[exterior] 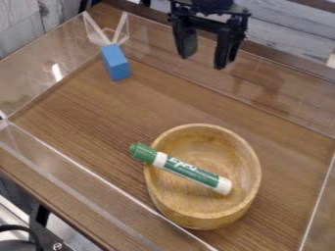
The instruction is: Remove the green marker from inside the brown bowl and put it on the table
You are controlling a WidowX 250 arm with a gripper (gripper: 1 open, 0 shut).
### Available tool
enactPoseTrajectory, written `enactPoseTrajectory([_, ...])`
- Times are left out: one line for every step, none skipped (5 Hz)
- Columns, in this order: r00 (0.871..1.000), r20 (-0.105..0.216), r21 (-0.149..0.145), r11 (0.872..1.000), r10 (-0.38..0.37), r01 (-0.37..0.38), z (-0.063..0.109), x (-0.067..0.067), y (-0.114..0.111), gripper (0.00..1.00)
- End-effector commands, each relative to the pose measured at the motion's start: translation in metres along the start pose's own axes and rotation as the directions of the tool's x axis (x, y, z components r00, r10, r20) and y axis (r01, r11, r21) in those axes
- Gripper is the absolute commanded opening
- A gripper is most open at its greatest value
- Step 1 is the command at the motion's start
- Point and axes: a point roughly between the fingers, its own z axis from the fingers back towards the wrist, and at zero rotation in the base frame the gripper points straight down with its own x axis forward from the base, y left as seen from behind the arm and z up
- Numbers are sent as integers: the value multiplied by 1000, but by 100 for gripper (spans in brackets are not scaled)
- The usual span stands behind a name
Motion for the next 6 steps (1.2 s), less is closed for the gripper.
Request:
enactPoseTrajectory([997,81,7,1000,-7,6,24,-4,-2,100])
enactPoseTrajectory([996,85,4,1000,-19,19,23,-6,-3,100])
enactPoseTrajectory([996,90,2,1000,-23,23,23,-5,-3,100])
enactPoseTrajectory([995,95,-1,1000,-28,28,24,-4,-3,100])
enactPoseTrajectory([995,99,-3,1000,-30,30,25,-3,-2,100])
enactPoseTrajectory([994,102,-4,999,-31,32,26,-2,0,100])
